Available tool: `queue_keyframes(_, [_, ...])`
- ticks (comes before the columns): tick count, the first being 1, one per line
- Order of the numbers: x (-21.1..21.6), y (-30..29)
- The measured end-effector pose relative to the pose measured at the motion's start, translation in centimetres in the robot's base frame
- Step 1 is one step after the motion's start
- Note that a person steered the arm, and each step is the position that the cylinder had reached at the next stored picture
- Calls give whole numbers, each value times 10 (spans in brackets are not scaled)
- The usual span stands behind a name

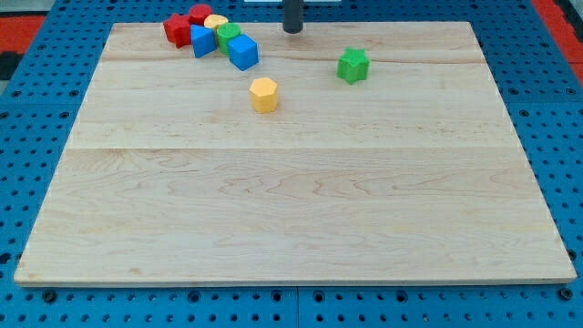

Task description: Push the blue cube slightly down

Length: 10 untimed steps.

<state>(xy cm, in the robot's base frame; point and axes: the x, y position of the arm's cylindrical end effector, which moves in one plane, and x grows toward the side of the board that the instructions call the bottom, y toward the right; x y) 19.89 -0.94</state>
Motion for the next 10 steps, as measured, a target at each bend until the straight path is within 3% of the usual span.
queue_keyframes(4, [59,-57])
queue_keyframes(5, [47,-50])
queue_keyframes(7, [40,-100])
queue_keyframes(10, [124,-113])
